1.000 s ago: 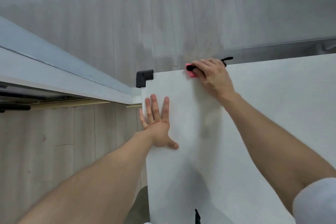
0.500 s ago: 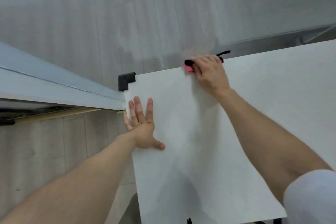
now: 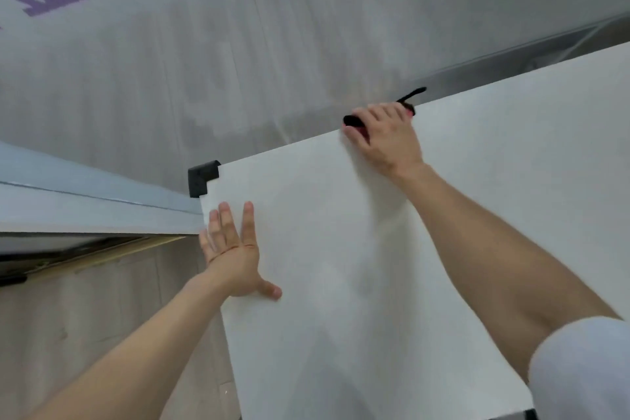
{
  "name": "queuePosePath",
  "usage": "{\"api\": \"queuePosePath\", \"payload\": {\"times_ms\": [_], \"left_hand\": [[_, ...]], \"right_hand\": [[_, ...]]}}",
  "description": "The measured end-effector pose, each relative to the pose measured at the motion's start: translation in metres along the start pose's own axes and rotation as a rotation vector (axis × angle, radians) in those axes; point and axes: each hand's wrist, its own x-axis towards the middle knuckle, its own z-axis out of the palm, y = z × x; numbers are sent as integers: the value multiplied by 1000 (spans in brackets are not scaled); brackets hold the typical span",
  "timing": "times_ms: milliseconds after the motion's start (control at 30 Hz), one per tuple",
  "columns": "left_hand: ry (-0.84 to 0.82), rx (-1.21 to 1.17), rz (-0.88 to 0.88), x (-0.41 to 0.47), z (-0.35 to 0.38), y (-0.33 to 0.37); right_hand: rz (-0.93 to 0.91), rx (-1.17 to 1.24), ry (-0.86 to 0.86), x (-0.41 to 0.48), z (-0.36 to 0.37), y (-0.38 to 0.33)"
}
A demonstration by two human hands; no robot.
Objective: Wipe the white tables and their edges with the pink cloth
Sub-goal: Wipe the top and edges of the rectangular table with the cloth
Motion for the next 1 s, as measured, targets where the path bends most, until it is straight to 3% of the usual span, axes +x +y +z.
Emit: {"api": "queuePosePath", "payload": {"times_ms": [100,167,233,300,367,500,567,667,733,800,900,1000], "left_hand": [[170,139,103,-9,-10,25],[233,256,305,-7,-22,55],[239,252,373,0,-39,96],[198,193,321,11,-51,140],[130,113,244,19,-58,174],[6,5,209,25,-56,193],[-20,-8,192,24,-59,193],[-50,12,182,19,-63,194],[-56,8,169,18,-64,195],[-52,-8,173,16,-64,194],[-53,-30,185,15,-63,195],[-60,-39,198,14,-63,195]], "right_hand": [[168,-63,102,-10,-27,85],[262,-42,176,-3,-7,54],[115,32,108,4,17,-4],[-103,101,-27,1,17,-21],[-128,129,-27,7,-10,33],[181,-11,38,-8,-67,184],[259,-31,102,-6,-71,202],[260,40,157,3,-32,116],[72,119,93,7,-4,37],[-91,200,-7,8,5,2],[-126,277,28,4,-20,69],[80,131,102,-8,-65,180]]}}
